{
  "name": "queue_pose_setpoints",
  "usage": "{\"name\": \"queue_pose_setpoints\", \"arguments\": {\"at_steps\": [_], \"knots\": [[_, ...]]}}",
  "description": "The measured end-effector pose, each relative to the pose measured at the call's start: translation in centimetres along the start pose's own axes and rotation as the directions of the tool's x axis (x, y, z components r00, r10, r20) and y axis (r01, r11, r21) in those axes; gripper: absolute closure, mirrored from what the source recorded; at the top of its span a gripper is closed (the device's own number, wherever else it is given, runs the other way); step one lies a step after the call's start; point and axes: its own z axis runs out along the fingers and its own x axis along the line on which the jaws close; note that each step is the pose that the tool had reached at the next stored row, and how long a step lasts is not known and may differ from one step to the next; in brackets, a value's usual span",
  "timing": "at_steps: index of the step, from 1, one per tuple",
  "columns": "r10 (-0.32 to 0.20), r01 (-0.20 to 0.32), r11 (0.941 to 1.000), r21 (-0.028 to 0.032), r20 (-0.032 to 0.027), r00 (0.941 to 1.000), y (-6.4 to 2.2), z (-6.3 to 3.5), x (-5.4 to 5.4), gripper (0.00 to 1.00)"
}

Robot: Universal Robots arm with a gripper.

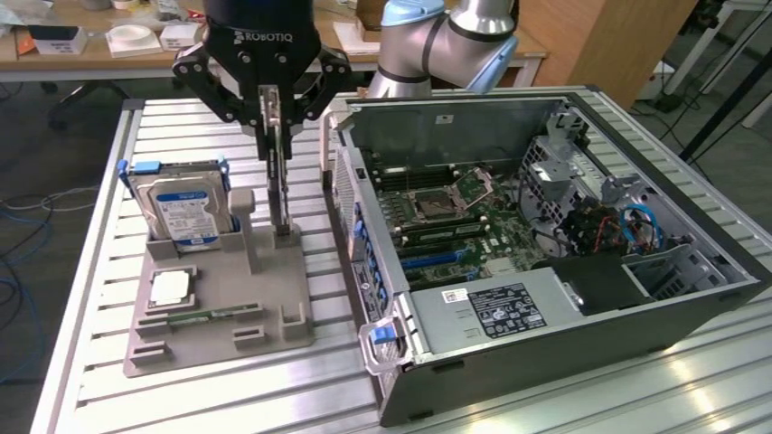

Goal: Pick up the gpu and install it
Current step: 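Pick up the gpu and move the gpu toward the slot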

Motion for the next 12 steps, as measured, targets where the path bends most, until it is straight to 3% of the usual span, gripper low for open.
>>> {"name": "queue_pose_setpoints", "arguments": {"at_steps": [12], "knots": [[0.0, 0.0, 1.0, 0.0, 0.0, 1.0, 0.05, 0.04, -0.66, 0.74]]}}
